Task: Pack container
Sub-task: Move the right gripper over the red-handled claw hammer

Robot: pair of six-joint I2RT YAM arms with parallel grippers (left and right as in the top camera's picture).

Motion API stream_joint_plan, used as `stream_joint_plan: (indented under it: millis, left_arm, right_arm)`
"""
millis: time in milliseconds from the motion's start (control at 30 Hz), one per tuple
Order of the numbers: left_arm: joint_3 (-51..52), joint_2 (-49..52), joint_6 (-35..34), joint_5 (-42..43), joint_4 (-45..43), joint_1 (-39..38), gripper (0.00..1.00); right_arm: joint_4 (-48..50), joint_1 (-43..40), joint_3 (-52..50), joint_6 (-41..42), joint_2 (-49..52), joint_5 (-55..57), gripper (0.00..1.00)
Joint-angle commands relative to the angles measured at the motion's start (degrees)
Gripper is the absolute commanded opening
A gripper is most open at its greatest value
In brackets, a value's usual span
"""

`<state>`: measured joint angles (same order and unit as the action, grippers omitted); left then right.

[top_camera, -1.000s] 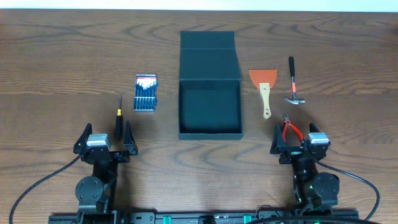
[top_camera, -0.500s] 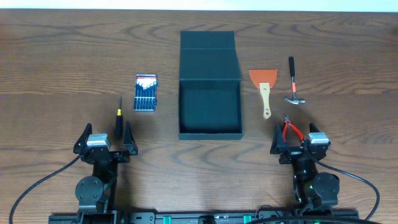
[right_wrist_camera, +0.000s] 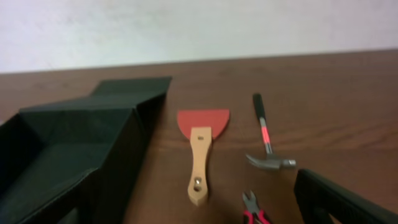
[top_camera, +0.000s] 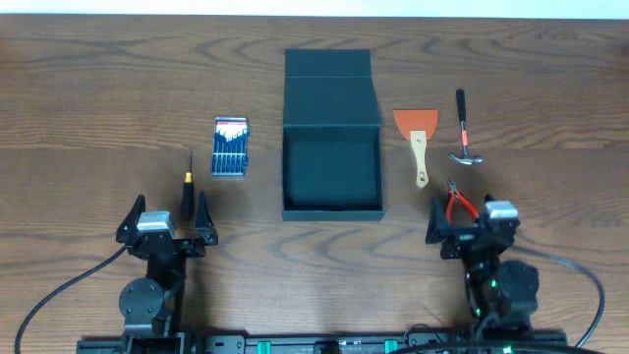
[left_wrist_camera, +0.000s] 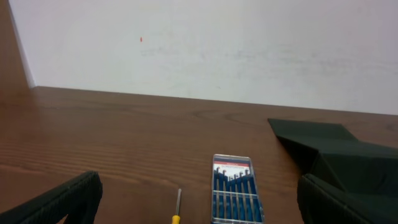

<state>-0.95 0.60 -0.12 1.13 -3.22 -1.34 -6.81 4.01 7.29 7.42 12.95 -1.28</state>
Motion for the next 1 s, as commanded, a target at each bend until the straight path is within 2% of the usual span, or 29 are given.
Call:
stream_joint_plan:
  millis: [0,100,367,467,533,667,867,967]
  left_arm:
    - [0.7,-0.4,0.5,0.2,-0.3,-0.2,0.98]
    - [0.7,-0.4,0.5,0.2,-0.3,-0.2,0.99]
    - [0.7,-0.4,0.5,0.2,-0.3,-0.2,0.98]
    - [0.7,-0.4,0.5,0.2,-0.3,-0.2,0.99]
    - [0.7,-0.4,0.5,0.2,-0.3,-0.2,0.98]
    - [0.7,-0.4,0.5,0.2,-0.3,-0.2,0.99]
    - [0.7,-0.4,0.5,0.2,-0.3,-0.2,0.99]
    - [0.7,-0.4,0.5,0.2,-0.3,-0.2,0.99]
  right_arm:
    - [0.6,-0.3,9.7,0.3,11.4,1.7,0.99]
    - [-3.7,-0.3,22.1,-1.6,25.4,1.6,0.99]
    - [-37.9,-0.3,64.8,-6.9,64.1,1.7,0.99]
    - [-44.0,-0.3,74.7,-6.9,73.4,1.6,0.99]
    - [-45.4,-0.3,78.1,-6.8,77.9,2.9,0.99]
    - [-46.1,-0.4,78.6,-7.3,82.0,3.5,0.99]
    - [-51.0,-2.3,78.3,-8.1,84.2,13.1,0.99]
    - [-52.1,-5.0,78.3,-8.8,84.3,14.0,0.99]
